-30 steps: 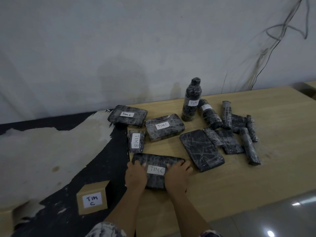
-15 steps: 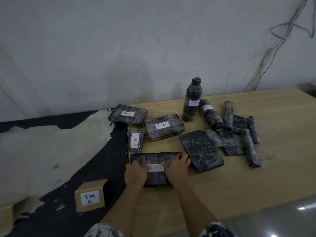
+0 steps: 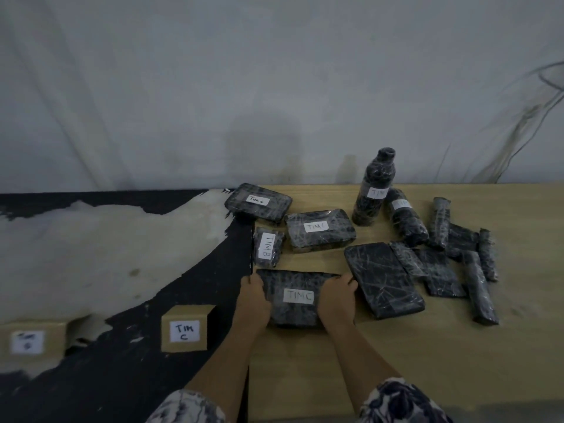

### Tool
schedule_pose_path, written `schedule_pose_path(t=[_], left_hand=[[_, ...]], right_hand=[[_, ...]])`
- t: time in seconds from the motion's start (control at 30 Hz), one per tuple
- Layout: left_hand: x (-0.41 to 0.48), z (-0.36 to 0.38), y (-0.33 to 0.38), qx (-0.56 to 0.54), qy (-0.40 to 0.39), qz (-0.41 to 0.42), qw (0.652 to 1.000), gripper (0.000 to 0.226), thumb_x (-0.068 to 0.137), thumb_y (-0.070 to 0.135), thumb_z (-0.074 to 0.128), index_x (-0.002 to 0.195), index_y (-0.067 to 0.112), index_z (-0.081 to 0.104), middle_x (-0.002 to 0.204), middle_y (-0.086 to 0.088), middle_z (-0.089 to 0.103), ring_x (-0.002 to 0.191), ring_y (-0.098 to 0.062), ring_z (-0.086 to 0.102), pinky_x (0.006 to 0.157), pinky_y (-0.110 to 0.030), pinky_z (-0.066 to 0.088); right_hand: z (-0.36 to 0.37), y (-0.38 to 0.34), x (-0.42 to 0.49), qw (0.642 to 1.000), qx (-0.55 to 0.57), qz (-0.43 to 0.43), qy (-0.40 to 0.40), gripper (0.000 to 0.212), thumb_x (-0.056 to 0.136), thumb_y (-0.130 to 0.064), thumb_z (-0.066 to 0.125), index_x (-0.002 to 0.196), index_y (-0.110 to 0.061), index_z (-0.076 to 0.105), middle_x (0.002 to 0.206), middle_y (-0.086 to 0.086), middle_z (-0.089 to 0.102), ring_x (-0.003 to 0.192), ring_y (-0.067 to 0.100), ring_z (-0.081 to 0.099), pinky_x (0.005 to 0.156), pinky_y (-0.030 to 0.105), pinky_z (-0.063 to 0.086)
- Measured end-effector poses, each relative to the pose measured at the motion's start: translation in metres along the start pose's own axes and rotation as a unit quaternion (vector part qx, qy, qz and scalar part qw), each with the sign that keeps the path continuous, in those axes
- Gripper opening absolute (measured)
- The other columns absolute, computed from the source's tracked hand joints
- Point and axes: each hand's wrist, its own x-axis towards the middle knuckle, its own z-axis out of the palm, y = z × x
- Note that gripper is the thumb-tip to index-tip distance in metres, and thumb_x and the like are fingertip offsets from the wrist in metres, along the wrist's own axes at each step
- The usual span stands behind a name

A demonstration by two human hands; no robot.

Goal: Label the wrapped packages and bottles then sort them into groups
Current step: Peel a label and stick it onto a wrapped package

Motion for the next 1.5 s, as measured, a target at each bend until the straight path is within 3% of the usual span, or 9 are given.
schedule_pose_path(t=[0.1,0.23,0.43,0.57,0.67,0.73,0.87,1.0,1.5], left_hand=[[0.0,-0.02,-0.005,0.031,0.02,0.057,0.998,0.012,0.089,-0.004,0.038,0.094,0.007,0.042,0.111,-0.012,0.043,0.078,-0.017,0.04,0.066,-0.02,0.029],[0.009,-0.067,-0.027,0.07,0.07,0.1,0.99,0.012,0.094,0.0,0.038,0.103,0.001,0.046,0.113,-0.012,0.041,0.076,-0.027,0.046,0.063,-0.026,0.032],[0.009,-0.169,-0.113,0.127,0.164,0.132,0.969,0.019,0.084,-0.003,0.052,0.103,-0.003,0.055,0.108,-0.019,0.05,0.088,-0.034,0.054,0.074,-0.043,0.049],[-0.001,-0.232,-0.178,0.179,0.177,0.101,0.963,0.024,0.081,0.0,0.06,0.104,-0.002,0.058,0.108,-0.02,0.054,0.091,-0.036,0.054,0.073,-0.041,0.047],[-0.008,-0.274,-0.224,0.226,0.18,0.094,0.953,0.027,0.07,-0.001,0.072,0.095,-0.001,0.061,0.095,-0.018,0.058,0.077,-0.034,0.058,0.063,-0.037,0.049],[-0.011,-0.296,-0.25,0.24,0.177,0.077,0.952,0.031,0.065,-0.001,0.076,0.092,-0.001,0.062,0.091,-0.017,0.059,0.073,-0.032,0.058,0.06,-0.035,0.05],[-0.009,-0.332,-0.291,0.222,0.187,0.032,0.956,0.029,0.088,0.009,0.057,0.115,0.001,0.055,0.117,-0.016,0.052,0.1,-0.032,0.052,0.081,-0.036,0.046],[0.003,-0.367,-0.332,0.219,0.202,-0.003,0.955,0.031,0.094,0.016,0.049,0.123,0.005,0.049,0.126,-0.013,0.045,0.11,-0.028,0.047,0.09,-0.032,0.041],[0.052,-0.529,-0.504,0.262,0.168,-0.178,0.934,0.036,0.096,0.027,0.044,0.128,0.01,0.043,0.132,-0.009,0.039,0.117,-0.025,0.043,0.095,-0.031,0.04]], right_hand=[[-0.011,-0.013,-0.004,0.998,0.01,0.037,0.047,0.031,0.096,-0.018,0.043,0.122,-0.003,0.049,0.125,0.019,0.048,0.111,0.03,0.05,0.087,0.027,0.047],[-0.036,-0.072,-0.016,0.991,0.051,0.018,0.121,0.029,0.07,-0.012,0.075,0.094,0.001,0.064,0.097,0.023,0.061,0.08,0.034,0.06,0.064,0.036,0.052],[-0.067,-0.206,-0.075,0.979,0.116,-0.097,0.135,0.034,0.057,-0.011,0.079,0.087,-0.002,0.066,0.096,0.022,0.062,0.078,0.036,0.06,0.062,0.04,0.052],[-0.071,-0.286,-0.118,0.962,0.156,-0.175,0.137,0.027,0.084,-0.01,0.05,0.111,-0.003,0.052,0.123,0.019,0.046,0.104,0.035,0.048,0.083,0.041,0.045],[-0.072,-0.339,-0.147,0.95,0.168,-0.227,0.132,0.032,0.09,-0.009,0.037,0.121,-0.005,0.044,0.133,0.016,0.036,0.114,0.033,0.039,0.091,0.037,0.038],[-0.073,-0.37,-0.162,0.947,0.169,-0.25,0.114,0.034,0.09,-0.007,0.036,0.123,-0.006,0.042,0.136,0.016,0.033,0.117,0.032,0.037,0.094,0.037,0.037],[-0.08,-0.427,-0.178,0.938,0.174,-0.282,0.096,0.033,0.088,-0.003,0.035,0.12,-0.006,0.044,0.135,0.016,0.035,0.117,0.031,0.037,0.095,0.036,0.037],[-0.079,-0.488,-0.182,0.93,0.176,-0.313,0.077,0.029,0.09,-0.004,0.035,0.116,-0.007,0.046,0.129,0.014,0.04,0.113,0.029,0.04,0.093,0.034,0.038],[-0.067,-0.737,-0.203,0.894,0.166,-0.417,-0.008,0.03,0.094,-0.003,0.031,0.119,-0.004,0.047,0.128,0.016,0.043,0.115,0.029,0.04,0.096,0.035,0.041]])
